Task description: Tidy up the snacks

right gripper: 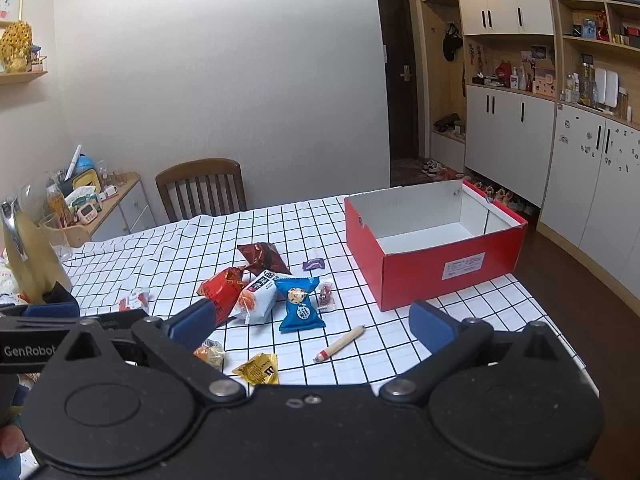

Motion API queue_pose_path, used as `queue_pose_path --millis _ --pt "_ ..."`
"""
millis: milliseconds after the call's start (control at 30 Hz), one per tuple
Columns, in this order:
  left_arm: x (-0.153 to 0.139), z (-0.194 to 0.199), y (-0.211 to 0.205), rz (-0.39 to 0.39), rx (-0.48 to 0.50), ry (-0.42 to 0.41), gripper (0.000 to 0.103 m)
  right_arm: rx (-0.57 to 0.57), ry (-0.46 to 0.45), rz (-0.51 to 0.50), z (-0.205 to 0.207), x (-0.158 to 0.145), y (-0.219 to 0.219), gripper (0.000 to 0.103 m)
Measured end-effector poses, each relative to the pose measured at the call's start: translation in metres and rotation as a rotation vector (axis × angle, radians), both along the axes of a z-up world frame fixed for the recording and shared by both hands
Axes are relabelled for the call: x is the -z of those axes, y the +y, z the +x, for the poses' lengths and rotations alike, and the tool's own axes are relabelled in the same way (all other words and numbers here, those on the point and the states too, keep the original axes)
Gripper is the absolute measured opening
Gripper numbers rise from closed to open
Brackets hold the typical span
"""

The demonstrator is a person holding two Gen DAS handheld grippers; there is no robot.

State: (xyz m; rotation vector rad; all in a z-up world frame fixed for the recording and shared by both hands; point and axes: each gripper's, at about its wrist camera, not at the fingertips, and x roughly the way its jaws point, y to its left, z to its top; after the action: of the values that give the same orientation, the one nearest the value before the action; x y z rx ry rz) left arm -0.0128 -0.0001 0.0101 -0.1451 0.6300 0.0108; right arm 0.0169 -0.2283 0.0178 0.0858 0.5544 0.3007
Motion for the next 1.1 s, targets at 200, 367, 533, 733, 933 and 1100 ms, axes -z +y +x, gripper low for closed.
queue_pose_path --millis 200,367,533,733,933,1100 --pt "-0.0029 -0.0054 -0.0051 0.009 0.003 -0.014 0.100 0.001 -0.013 -0.003 -0.0028 -0.0017 -0.0005 0.103" --pt "-0.0037 -0.0058 -0.0043 0.007 0.002 -0.015 0.100 -0.002 -0.015 -0.003 -0.0054 -0.0015 -0.0011 0.103" --pt "-0.0055 -0.0064 -0.0042 0.006 0.003 -0.016 0.100 -0.028 -0.033 0.001 -0.0091 -0.0042 0.0000 0.103" --pt "-0.0092 -0.0078 -0.0042 0.008 0.003 -0.023 0.100 -0.032 -0.024 0.014 -0.0083 -0.0047 -0.0015 0.103" --pt "-0.0090 -0.0082 -0.0045 0.009 0.001 -0.027 0.100 -0.028 -0.038 0.017 -0.0097 -0.0052 -0.0017 0.103" --pt "-0.0101 -0.0065 -0.0050 0.007 0.002 -0.034 0.100 -0.038 -0.052 0.012 -0.0107 -0.0064 -0.0006 0.103"
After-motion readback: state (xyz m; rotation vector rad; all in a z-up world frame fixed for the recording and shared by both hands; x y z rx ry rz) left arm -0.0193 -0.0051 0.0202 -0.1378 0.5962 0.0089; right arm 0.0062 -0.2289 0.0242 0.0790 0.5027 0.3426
